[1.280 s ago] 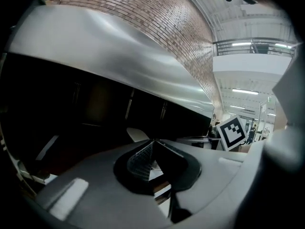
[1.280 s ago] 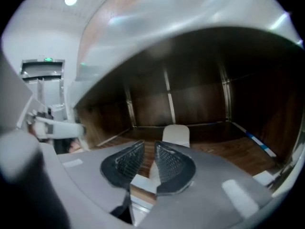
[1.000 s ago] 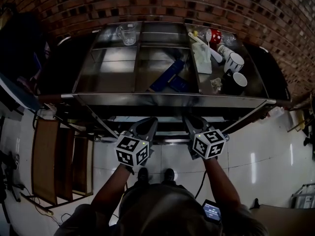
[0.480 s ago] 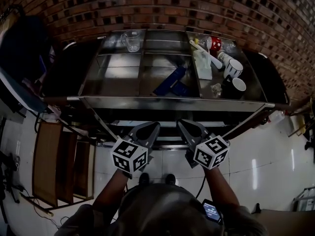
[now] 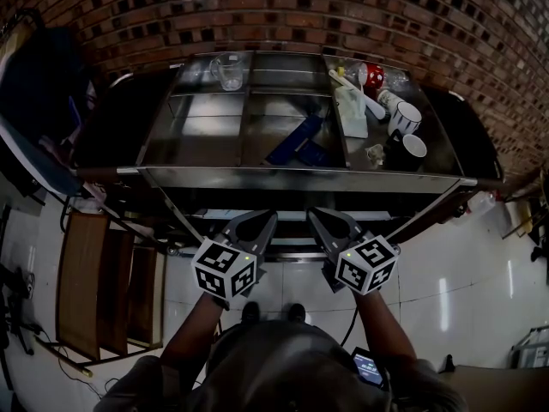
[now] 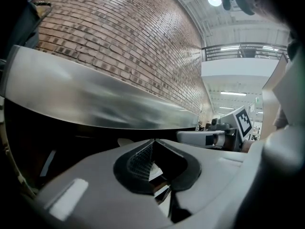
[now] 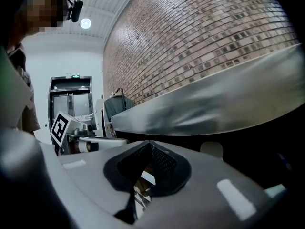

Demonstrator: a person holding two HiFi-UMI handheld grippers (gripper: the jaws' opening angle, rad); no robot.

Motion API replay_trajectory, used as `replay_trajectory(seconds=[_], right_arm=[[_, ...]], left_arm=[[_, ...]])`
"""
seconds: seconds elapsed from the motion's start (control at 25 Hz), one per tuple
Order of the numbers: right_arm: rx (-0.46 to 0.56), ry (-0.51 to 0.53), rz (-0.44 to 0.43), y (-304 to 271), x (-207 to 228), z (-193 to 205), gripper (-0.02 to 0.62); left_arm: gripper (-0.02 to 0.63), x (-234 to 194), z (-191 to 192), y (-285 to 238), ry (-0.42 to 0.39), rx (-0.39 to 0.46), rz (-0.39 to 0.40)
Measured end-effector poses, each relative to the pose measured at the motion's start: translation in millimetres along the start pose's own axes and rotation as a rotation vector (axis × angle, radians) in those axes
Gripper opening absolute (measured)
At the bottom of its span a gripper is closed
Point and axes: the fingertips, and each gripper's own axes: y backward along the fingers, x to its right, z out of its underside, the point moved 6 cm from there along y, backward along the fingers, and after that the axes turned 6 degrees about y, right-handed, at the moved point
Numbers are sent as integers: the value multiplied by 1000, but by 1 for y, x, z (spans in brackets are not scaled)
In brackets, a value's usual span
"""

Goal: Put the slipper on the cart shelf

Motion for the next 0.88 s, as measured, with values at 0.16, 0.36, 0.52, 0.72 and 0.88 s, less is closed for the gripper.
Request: replay_trajectory(seconds=[0.16,0.36,0.52,0.72,0.88], right_arm=[[-5,-3,-3,2,-2,1,0],[-5,-1,-4,1,-5,1,0],[-2,-6,-11,2,-6,2,0],[0,-6,-14,1,-6,2,0],[1,-10,-15,1,-4,2,0]], left_arm=[[6,2,-1,1,-6,0,-5],[6,2,-1,4,-6,0,-13],[6,3,0,4,-5,-2,-18],[6,1,0,4,-2,-2,-19],[6,1,1,2,0,-4,-17]])
